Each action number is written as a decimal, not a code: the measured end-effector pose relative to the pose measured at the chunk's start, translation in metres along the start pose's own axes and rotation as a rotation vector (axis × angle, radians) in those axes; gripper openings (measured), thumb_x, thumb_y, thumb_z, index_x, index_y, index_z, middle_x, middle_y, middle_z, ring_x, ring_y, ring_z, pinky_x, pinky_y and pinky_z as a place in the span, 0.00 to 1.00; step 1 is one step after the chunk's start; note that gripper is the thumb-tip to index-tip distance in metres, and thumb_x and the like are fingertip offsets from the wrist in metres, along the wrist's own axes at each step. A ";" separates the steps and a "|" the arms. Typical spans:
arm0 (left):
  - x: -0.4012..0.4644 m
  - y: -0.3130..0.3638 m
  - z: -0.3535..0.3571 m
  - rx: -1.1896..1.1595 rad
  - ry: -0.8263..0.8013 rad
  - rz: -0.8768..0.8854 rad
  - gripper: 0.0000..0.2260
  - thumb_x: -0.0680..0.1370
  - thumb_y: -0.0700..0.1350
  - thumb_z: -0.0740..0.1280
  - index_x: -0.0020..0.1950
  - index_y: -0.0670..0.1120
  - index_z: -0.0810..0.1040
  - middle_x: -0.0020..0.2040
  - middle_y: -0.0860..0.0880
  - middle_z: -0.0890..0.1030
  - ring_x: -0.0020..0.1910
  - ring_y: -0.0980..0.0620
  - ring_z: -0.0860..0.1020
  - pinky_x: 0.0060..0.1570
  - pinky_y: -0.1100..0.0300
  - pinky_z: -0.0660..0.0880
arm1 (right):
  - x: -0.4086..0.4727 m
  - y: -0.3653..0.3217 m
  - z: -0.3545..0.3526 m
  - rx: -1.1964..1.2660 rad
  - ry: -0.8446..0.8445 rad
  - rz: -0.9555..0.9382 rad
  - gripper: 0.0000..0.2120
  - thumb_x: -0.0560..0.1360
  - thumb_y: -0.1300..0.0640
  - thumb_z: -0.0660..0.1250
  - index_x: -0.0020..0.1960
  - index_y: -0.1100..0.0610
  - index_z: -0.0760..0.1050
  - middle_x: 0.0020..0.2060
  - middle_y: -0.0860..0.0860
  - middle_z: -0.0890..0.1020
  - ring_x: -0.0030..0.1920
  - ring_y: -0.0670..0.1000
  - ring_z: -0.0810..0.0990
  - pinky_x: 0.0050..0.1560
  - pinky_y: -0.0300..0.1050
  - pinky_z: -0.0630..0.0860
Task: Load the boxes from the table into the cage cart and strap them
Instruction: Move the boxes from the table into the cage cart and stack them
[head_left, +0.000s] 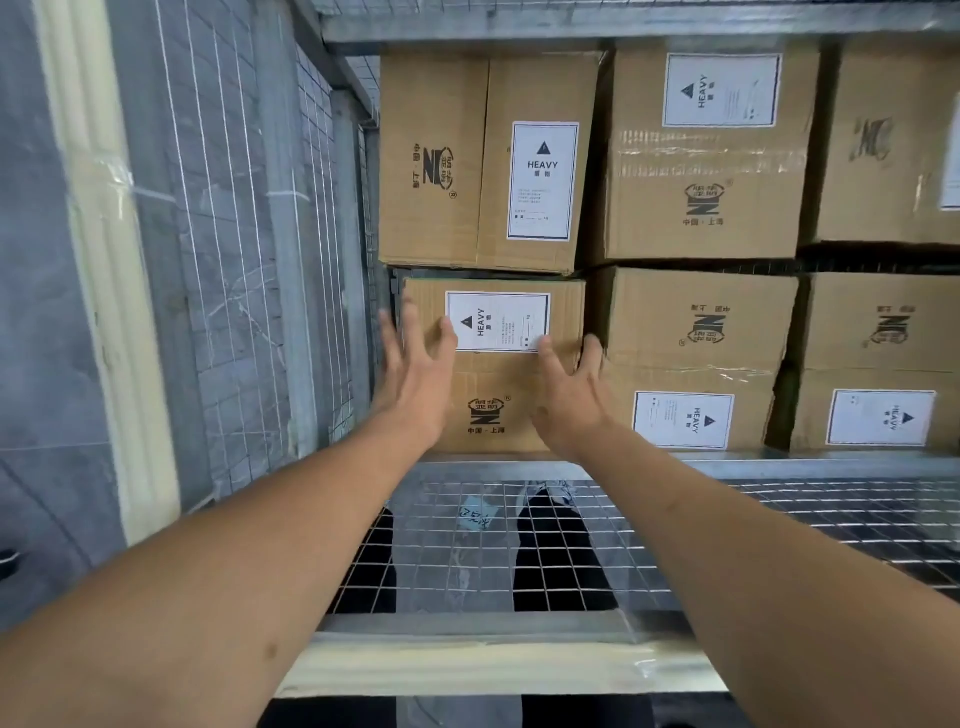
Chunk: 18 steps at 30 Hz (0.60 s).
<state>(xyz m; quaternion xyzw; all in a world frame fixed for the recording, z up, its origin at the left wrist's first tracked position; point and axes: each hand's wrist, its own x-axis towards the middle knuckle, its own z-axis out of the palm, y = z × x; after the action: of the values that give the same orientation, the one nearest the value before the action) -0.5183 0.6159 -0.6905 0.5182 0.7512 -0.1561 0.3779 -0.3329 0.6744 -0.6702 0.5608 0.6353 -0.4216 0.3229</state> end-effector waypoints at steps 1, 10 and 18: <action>0.003 0.001 0.001 0.048 0.050 0.055 0.49 0.74 0.30 0.72 0.84 0.50 0.45 0.78 0.47 0.22 0.81 0.33 0.37 0.64 0.41 0.79 | -0.001 -0.002 0.000 -0.070 0.025 -0.030 0.43 0.79 0.65 0.63 0.84 0.45 0.41 0.80 0.58 0.33 0.81 0.67 0.48 0.77 0.59 0.64; 0.010 0.008 -0.006 0.158 -0.015 0.209 0.48 0.76 0.29 0.70 0.85 0.51 0.44 0.83 0.51 0.33 0.83 0.42 0.37 0.77 0.41 0.57 | 0.010 0.001 0.000 -0.283 0.069 -0.163 0.38 0.82 0.63 0.56 0.83 0.64 0.36 0.81 0.59 0.31 0.81 0.63 0.31 0.81 0.56 0.38; 0.002 0.029 -0.071 0.253 -0.082 0.286 0.28 0.83 0.48 0.65 0.82 0.47 0.61 0.82 0.42 0.59 0.79 0.38 0.59 0.79 0.44 0.56 | -0.009 -0.011 -0.038 -0.170 0.071 -0.199 0.32 0.82 0.54 0.63 0.82 0.58 0.55 0.81 0.58 0.58 0.80 0.58 0.59 0.77 0.54 0.63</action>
<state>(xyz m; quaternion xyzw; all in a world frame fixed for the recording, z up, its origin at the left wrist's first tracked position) -0.5213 0.6739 -0.6406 0.6561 0.6283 -0.2151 0.3585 -0.3402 0.7046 -0.6431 0.4802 0.7322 -0.3759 0.3031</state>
